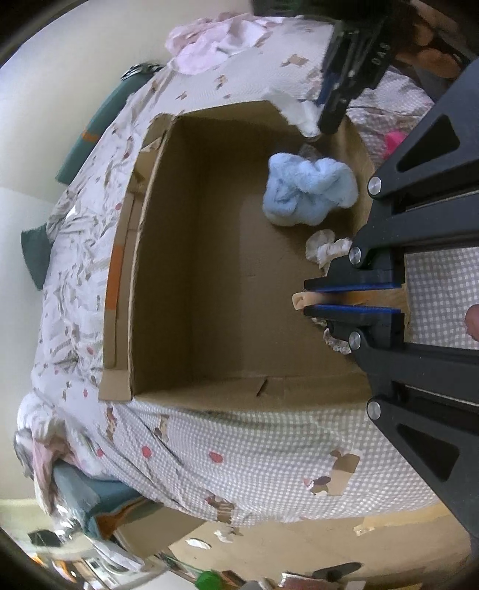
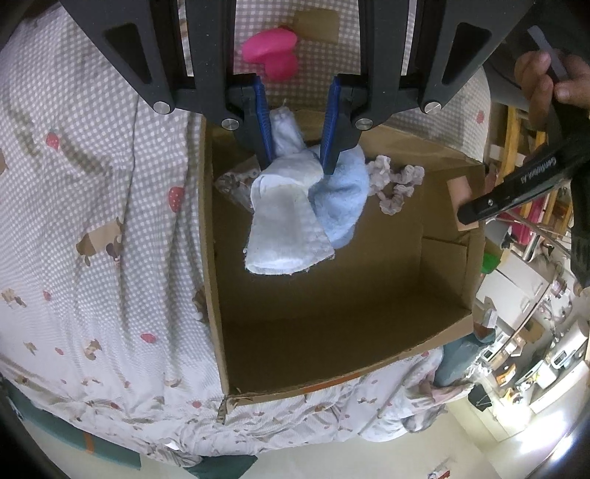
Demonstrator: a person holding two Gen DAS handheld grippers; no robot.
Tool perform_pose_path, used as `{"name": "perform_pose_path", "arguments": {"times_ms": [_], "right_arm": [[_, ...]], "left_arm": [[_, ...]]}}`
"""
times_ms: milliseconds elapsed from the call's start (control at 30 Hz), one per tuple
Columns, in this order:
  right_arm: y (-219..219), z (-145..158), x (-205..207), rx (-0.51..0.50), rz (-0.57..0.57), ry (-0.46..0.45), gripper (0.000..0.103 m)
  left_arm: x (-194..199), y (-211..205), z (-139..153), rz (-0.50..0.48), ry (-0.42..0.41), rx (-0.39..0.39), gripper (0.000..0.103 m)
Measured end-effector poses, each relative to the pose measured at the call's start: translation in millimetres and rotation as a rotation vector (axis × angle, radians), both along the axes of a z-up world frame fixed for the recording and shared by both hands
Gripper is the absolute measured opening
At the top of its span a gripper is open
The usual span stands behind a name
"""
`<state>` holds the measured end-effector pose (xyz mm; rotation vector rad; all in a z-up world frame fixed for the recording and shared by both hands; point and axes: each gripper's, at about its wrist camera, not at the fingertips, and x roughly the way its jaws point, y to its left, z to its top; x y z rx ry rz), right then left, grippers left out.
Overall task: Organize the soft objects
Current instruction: 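Carry the white cloth into the box with the right gripper while the left gripper carries the tube, then open both grippers to drop the cloth and tube into the box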
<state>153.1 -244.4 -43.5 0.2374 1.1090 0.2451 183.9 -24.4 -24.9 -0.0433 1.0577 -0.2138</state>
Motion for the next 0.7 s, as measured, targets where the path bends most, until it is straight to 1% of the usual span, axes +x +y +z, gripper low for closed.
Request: {"name": "perform_pose_path", "arguments": {"times_ms": [200, 300, 367, 433, 500, 533, 567, 600, 633, 667, 700], "right_arm": [[11, 0, 3, 0.015, 0.032, 0.000, 0.027], [19, 1, 4, -0.001, 0.050, -0.012, 0.027], [19, 1, 5, 0.005, 0.040, -0.010, 0.027], [19, 1, 6, 0.000, 0.031, -0.010, 0.027], [19, 1, 8, -0.009, 0.019, -0.010, 0.027], [19, 0, 8, -0.022, 0.013, -0.009, 0.027], [19, -1, 8, -0.036, 0.010, -0.007, 0.027], [19, -2, 8, -0.035, 0.013, -0.003, 0.027], [20, -3, 8, -0.035, 0.016, 0.001, 0.027], [21, -3, 8, -0.042, 0.018, 0.002, 0.027], [22, -3, 8, -0.050, 0.020, 0.003, 0.027]], "left_arm": [[-6, -9, -4, -0.044, 0.007, 0.012, 0.004], [-8, -8, -1, -0.040, -0.017, 0.021, 0.004], [-7, -6, -1, -0.030, -0.014, 0.017, 0.005], [-6, -5, -3, -0.023, -0.005, 0.016, 0.009], [-6, -4, -4, -0.022, -0.001, 0.021, 0.009], [-6, -5, -5, -0.021, -0.002, 0.026, 0.011], [-5, -5, -5, -0.021, -0.002, 0.029, 0.017], [-5, -5, -5, -0.020, -0.002, 0.029, 0.020], [-5, -5, -5, -0.018, -0.003, 0.027, 0.026], [-5, -5, -4, -0.016, -0.003, 0.027, 0.037], [-5, -5, -4, -0.015, -0.004, 0.029, 0.046]]}}
